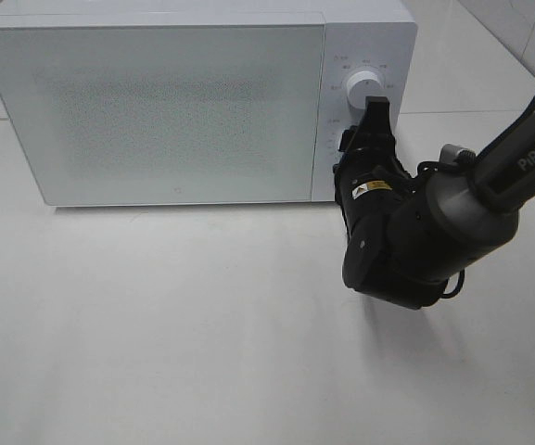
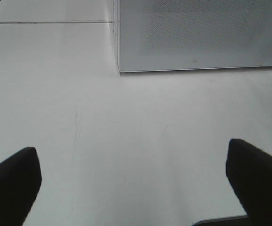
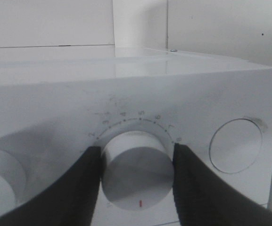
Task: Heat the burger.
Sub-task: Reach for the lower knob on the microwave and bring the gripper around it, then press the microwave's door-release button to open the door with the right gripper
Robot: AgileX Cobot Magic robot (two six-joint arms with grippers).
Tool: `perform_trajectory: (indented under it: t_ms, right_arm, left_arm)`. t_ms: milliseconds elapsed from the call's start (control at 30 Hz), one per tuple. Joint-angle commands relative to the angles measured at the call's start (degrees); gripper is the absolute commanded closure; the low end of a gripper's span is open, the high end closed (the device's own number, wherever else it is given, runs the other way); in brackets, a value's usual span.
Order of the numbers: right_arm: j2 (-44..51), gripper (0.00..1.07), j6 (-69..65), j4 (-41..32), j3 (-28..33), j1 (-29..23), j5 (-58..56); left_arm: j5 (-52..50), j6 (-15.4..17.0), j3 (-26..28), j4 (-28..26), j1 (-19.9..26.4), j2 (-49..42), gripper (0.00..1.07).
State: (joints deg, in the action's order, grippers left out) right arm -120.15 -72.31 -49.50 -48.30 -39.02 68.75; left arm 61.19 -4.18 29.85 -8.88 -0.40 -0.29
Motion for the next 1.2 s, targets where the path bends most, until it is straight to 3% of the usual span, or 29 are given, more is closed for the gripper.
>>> perform_trajectory:
  t_ms: [33,200,267,367,433,600,967,1200]
  right_arm:
    - [0.8,0.87,-0.7,10.7,-1.8,-0.7,9.9]
    - [0.8,0.79,-1.2,10.4,-1.8,-0.7,9.9]
    - [2.2,0.64,-2.6,10.0,-0.7,-0.7,9.2]
    - [2.6,0.6,-1.0,9.4,-0.2,-0.7,8.9]
    - [3.4,0.43,2.6,8.1,2.8,-0.7,7.8]
    - [4.2,0.33,3.8,8.3,5.8,-0.7,5.5]
    - [9.5,0.31,11.6,9.3,13.3,-0.7,0.0]
    - [15.2,0.31,20.2,13.1,17.9,-0.7,-9.5]
  left_arm:
    - [-0.6,0.4,0.1,-0.5,0.1,-1.0,0.06]
    - [-0.6,0.4,0.1,-0.5,0.1,-1.0,0.06]
    - [-0.6,0.4,0.1,-0.5,0.1,-1.0,0.06]
    - [-0.6,0.4,0.1,-0.5,0.1,-1.0,0.06]
    - [-0.6,0.4,0.1,-0.5,0.1,-1.0,0.06]
    - [-0.6,0.4,0.1,-0.5,0.1,-1.0,0.06]
    - [-0.6,0.4,0.1,-0.5,0.1,-1.0,0.06]
    - [-0.6,0.4,0.1,-0.5,0.1,-1.0,0.06]
